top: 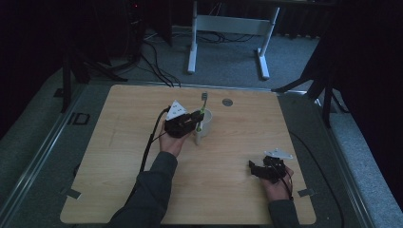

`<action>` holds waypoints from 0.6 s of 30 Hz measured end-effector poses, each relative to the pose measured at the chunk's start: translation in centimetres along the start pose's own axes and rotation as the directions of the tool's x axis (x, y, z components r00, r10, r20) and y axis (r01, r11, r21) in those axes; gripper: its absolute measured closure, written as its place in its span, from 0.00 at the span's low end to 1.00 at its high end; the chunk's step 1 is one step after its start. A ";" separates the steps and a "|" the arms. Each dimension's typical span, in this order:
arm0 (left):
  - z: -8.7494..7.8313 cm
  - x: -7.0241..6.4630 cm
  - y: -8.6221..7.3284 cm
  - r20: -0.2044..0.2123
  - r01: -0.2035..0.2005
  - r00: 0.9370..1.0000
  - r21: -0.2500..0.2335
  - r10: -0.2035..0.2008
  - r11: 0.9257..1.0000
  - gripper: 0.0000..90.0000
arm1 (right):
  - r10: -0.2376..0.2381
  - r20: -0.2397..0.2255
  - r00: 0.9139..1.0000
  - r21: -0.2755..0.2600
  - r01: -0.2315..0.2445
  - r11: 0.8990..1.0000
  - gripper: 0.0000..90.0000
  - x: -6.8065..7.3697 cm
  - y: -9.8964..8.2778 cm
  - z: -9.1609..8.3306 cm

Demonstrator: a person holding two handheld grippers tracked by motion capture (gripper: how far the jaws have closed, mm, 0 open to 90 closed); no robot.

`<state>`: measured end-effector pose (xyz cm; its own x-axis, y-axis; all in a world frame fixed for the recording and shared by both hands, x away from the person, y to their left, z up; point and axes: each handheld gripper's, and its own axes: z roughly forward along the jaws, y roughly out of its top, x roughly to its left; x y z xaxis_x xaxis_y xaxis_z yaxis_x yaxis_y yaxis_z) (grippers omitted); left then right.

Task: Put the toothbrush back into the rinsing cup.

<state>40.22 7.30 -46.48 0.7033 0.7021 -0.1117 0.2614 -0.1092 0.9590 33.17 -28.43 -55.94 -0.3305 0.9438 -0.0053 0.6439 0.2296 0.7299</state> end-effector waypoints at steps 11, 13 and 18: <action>-0.3 -0.6 -0.5 -0.043 -0.014 0.999 0.119 0.020 0.993 0.27 | -0.001 0.000 1.000 0.000 0.001 1.000 0.23 0.0 0.0 0.0; -0.3 -0.6 -0.7 -0.046 -0.016 0.999 0.127 0.022 0.992 0.26 | 0.000 0.000 1.000 0.000 0.000 1.000 0.23 0.0 0.0 0.0; -0.7 -0.3 -1.1 -0.045 -0.008 0.999 0.135 0.014 0.991 0.25 | 0.000 0.000 1.000 -0.001 0.000 1.000 0.23 0.0 0.0 0.0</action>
<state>39.27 7.64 -47.28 0.6764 0.7314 -0.0865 0.3428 -0.2087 0.9160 33.17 -28.41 -55.95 -0.3305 0.9438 -0.0052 0.6435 0.2293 0.7303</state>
